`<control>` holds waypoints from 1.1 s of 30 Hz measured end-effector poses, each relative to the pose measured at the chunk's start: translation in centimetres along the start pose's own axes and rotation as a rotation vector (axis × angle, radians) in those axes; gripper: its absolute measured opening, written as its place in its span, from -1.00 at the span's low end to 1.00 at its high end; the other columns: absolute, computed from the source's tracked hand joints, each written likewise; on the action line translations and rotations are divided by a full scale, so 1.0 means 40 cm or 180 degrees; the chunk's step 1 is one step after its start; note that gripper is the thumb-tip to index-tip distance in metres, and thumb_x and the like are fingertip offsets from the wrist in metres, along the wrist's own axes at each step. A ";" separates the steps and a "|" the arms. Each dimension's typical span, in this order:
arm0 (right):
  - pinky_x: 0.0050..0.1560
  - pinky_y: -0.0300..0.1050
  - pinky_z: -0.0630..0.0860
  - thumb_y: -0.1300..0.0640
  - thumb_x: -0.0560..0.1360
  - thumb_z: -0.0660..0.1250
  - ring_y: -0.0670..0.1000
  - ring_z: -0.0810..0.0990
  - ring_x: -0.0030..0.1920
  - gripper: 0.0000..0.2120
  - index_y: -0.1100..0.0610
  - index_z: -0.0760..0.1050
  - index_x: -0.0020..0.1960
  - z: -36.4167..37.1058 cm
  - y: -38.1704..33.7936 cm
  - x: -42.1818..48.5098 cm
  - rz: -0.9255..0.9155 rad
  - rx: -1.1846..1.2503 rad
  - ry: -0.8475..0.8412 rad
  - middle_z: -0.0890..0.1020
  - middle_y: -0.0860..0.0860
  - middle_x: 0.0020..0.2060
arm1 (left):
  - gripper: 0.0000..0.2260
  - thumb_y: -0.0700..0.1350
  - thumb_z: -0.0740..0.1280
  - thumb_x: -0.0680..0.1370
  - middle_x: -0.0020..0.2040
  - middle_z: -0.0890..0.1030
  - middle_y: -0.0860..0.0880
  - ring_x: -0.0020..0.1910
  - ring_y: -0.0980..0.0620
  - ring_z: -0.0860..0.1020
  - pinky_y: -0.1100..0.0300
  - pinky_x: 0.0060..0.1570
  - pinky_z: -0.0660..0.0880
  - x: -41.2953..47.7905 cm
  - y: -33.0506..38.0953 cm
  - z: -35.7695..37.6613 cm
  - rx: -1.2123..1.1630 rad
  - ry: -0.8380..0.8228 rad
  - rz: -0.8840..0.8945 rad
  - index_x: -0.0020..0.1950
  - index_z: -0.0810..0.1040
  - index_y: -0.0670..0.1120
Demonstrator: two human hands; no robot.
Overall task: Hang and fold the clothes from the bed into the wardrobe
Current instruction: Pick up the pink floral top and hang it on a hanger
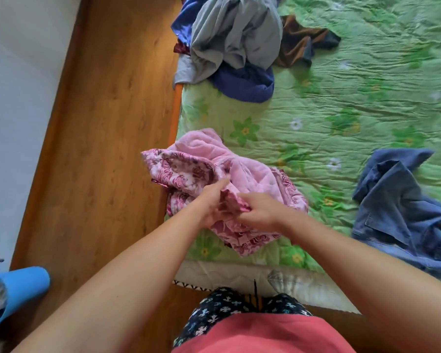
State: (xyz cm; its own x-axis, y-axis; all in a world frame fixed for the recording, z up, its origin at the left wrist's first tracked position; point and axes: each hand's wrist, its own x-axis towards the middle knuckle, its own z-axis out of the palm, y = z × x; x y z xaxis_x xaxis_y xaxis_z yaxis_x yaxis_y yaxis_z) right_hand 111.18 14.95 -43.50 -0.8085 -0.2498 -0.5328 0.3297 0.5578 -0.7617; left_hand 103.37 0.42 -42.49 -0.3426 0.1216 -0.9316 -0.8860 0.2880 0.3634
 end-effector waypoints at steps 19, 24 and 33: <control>0.05 0.11 0.35 -0.02 0.43 0.33 0.16 0.49 0.11 -0.68 0.02 0.33 0.11 0.207 -0.030 0.018 -0.0381 -0.1472 0.0667 0.55 0.01 0.06 | -0.39 -0.08 0.23 0.56 0.29 0.47 -0.07 0.08 -0.02 0.51 0.12 0.06 0.45 -0.102 -0.077 -0.212 0.0315 0.1143 0.1100 0.59 0.14 0.02; -0.19 0.00 0.45 0.16 0.40 0.36 0.14 0.56 -0.09 -0.66 0.06 0.33 0.12 0.171 -0.097 0.017 -0.0610 -0.0403 0.1024 0.58 0.06 -0.08 | -0.39 0.44 0.14 0.44 0.56 0.14 -0.05 0.57 -0.13 0.09 -0.28 0.43 0.12 -0.134 -0.075 -0.262 0.4495 0.1379 0.2422 0.43 0.32 0.23; 0.14 -0.16 0.42 0.15 0.35 0.42 0.01 0.45 0.19 -0.32 0.05 0.24 0.39 0.125 -0.039 0.024 -0.0287 -0.0007 0.1250 0.43 0.06 0.24 | -0.71 0.03 0.40 0.48 -0.17 0.52 -0.01 -0.11 -0.16 0.53 0.07 -0.28 0.20 -0.144 -0.040 -0.243 0.4667 0.0719 0.3035 -0.14 0.30 -0.03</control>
State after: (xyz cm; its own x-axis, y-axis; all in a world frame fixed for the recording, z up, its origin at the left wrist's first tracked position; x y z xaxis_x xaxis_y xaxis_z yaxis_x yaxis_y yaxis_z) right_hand 112.34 9.88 -44.66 -0.9591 0.0234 -0.2823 0.2482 0.5492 -0.7980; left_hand 103.74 -9.97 -37.79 -0.6712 0.6555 -0.3462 0.5713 0.7550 0.3219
